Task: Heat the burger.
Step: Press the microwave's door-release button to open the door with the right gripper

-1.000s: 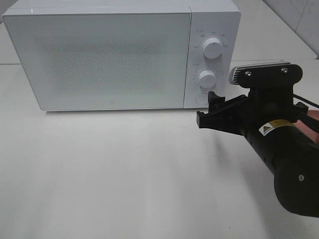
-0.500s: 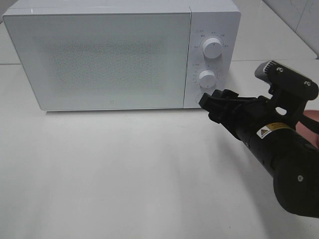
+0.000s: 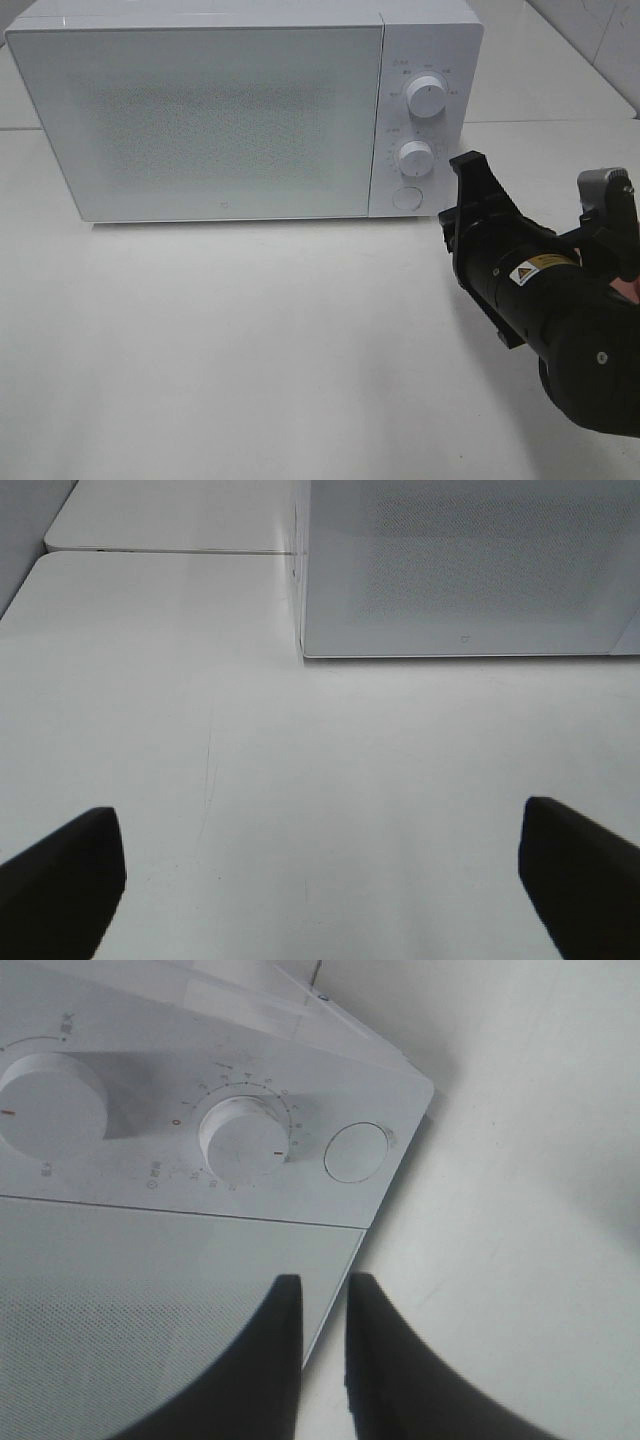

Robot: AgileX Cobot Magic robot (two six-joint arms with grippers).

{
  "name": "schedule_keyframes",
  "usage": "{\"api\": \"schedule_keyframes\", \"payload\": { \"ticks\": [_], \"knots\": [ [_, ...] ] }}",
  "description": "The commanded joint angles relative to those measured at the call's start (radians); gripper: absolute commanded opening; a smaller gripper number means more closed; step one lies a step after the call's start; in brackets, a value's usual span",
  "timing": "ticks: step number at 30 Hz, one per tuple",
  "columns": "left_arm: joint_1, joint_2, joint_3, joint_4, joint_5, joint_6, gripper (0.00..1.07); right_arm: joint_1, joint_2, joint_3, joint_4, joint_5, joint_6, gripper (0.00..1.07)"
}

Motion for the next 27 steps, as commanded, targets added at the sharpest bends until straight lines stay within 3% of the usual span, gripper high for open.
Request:
{"api": "schedule_keyframes", "payload": {
  "ticks": [1, 11, 27],
  "knots": [
    [0.002, -0.022, 0.002, -0.001, -0.003, -0.006, 1.00, 0.001, -0.004, -0.006, -0.001, 0.003, 0.079, 0.00],
    [0.002, -0.022, 0.002, -0.001, -0.003, -0.006, 1.00, 0.001, 0.042, -0.018, 0.026, 0.001, 0.178, 0.00],
    [0.002, -0.022, 0.002, -0.001, -0.003, -0.006, 1.00, -0.047, 0.195, -0.152, -0.018, -0.015, 0.252, 0.00]
  ]
}}
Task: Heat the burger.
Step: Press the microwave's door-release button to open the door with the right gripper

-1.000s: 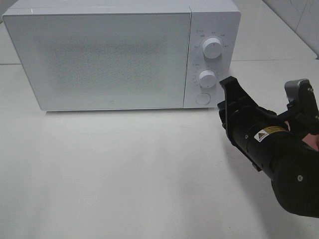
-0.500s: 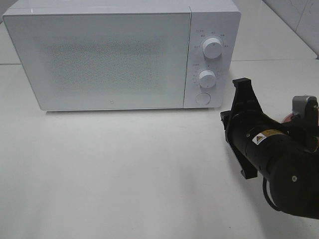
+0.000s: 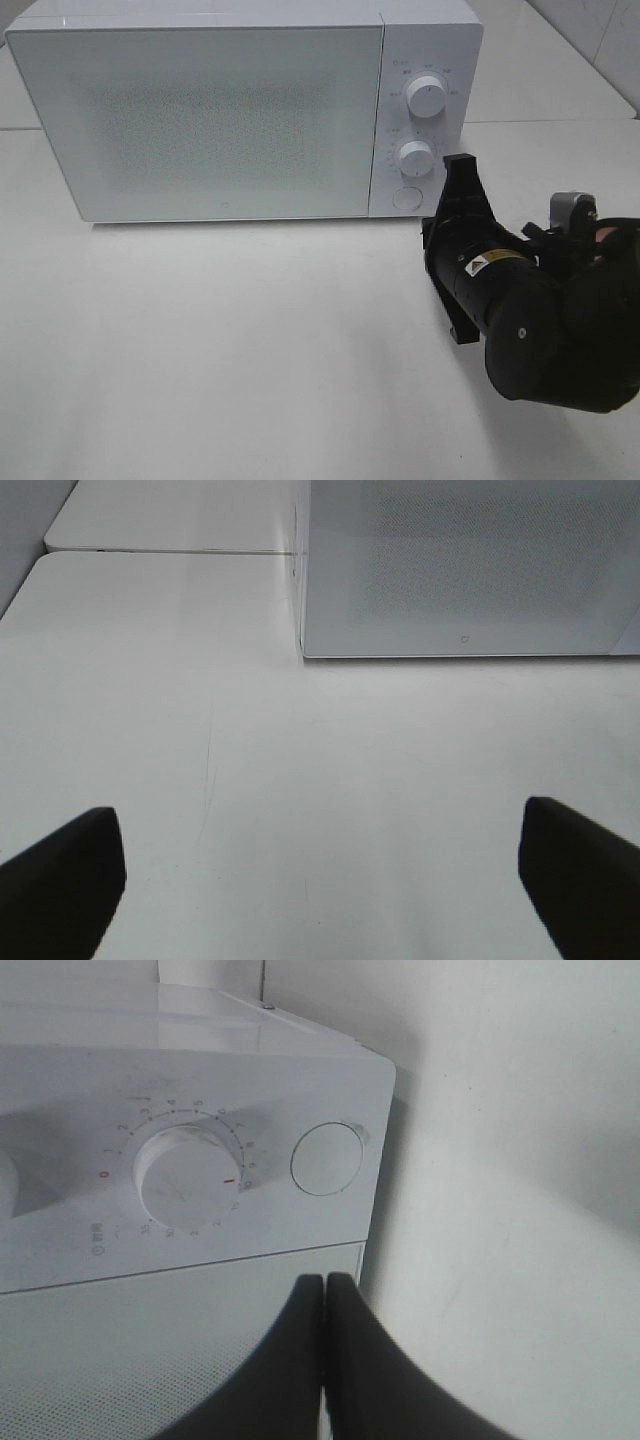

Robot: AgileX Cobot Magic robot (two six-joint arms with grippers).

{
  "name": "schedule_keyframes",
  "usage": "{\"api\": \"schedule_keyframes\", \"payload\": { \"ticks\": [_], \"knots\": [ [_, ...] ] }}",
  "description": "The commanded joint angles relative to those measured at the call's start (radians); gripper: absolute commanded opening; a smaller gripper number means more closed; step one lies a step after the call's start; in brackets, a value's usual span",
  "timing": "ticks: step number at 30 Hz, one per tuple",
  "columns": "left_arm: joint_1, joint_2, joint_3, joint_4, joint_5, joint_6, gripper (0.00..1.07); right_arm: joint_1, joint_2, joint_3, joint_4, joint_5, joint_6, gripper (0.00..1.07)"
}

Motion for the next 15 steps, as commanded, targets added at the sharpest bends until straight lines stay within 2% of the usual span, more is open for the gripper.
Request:
{"api": "schedule_keyframes", "payload": {
  "ticks": [1, 15],
  "knots": [
    [0.002, -0.022, 0.002, -0.001, -0.003, -0.006, 1.00, -0.027, 0.034, -0.039, -0.041, -0.004, 0.035, 0.00],
    [0.002, -0.022, 0.002, -0.001, -0.003, -0.006, 1.00, -0.118, 0.121, -0.171, -0.098, 0.048, 0.042, 0.00]
  ]
}}
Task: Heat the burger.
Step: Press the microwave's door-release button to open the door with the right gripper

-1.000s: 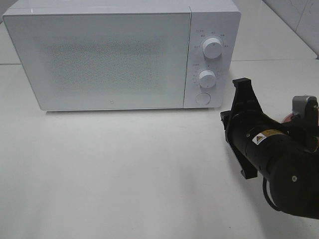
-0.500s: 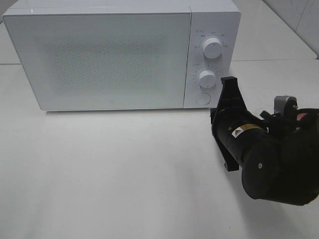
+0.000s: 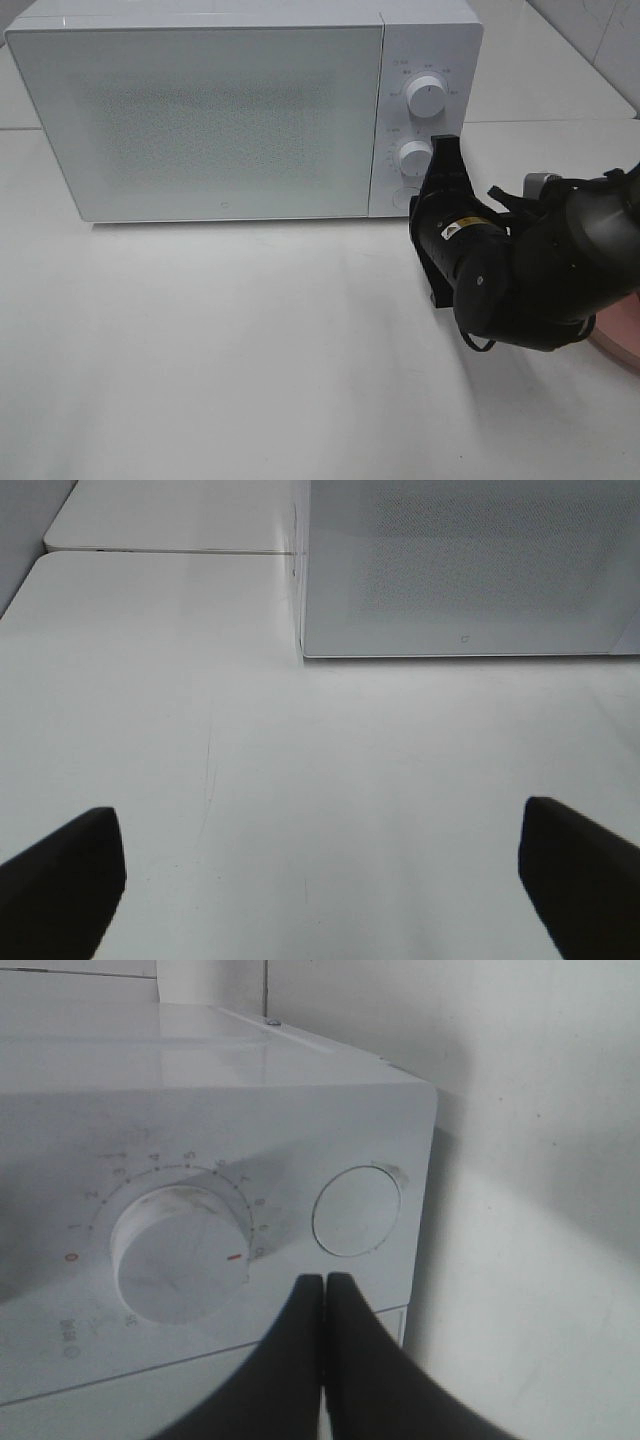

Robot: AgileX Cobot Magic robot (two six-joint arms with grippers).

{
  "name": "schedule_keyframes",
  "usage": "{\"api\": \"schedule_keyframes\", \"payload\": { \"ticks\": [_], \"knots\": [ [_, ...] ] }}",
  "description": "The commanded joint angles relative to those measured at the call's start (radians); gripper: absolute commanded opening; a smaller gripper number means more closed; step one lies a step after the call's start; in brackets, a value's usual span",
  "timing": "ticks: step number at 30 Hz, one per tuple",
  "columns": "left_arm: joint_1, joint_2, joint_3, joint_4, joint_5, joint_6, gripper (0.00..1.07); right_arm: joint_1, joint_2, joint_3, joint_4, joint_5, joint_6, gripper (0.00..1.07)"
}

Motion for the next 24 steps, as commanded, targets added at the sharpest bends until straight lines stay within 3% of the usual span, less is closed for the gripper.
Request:
{"api": "schedule_keyframes", "payload": {
  "ticks": [1, 24],
  "knots": [
    [0.002, -0.022, 0.002, -0.001, -0.003, -0.006, 1.00, -0.021, 0.020, -0.040, -0.023, 0.015, 0.008, 0.00],
    [0.002, -0.020, 0.002, 0.000, -0.003, -0.006, 1.00, -0.059, 0.148, -0.169, -0.008, 0.057, 0.044, 0.00]
  ]
}}
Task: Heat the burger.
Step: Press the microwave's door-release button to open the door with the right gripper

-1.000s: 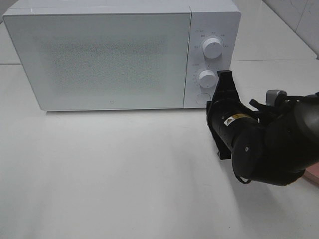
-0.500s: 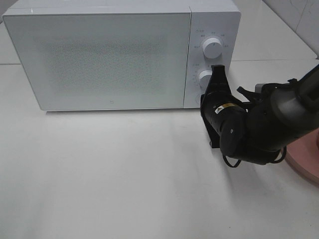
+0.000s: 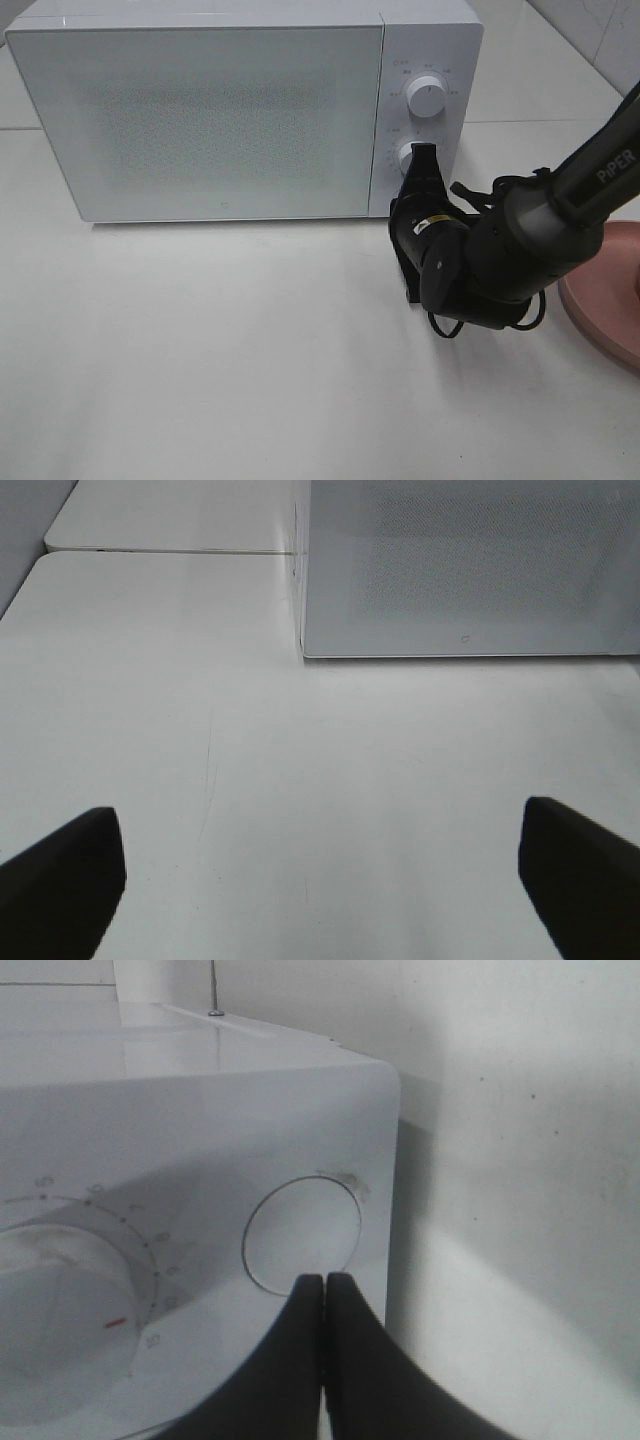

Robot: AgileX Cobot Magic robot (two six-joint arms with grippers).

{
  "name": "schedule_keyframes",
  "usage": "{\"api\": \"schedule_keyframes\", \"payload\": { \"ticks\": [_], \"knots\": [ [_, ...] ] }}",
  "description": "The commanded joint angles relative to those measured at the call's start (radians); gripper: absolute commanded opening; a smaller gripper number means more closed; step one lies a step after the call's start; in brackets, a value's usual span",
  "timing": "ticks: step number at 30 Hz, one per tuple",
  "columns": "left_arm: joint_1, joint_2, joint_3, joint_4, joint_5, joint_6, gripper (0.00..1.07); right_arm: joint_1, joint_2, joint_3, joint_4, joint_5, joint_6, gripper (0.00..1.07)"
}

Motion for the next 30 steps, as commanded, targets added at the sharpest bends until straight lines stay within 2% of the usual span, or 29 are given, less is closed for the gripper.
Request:
{"api": "schedule_keyframes", "payload": {
  "ticks": [1, 30],
  "knots": [
    [0.002, -0.020, 0.002, 0.000, -0.003, -0.006, 1.00, -0.025, 0.002, -0.019, 0.000, -0.004, -0.004, 0.00],
    [0.002, -0.020, 0.002, 0.000, -0.003, -0.006, 1.00, -0.037, 0.042, -0.080, 0.008, -0.024, -0.005, 0.00]
  ]
}}
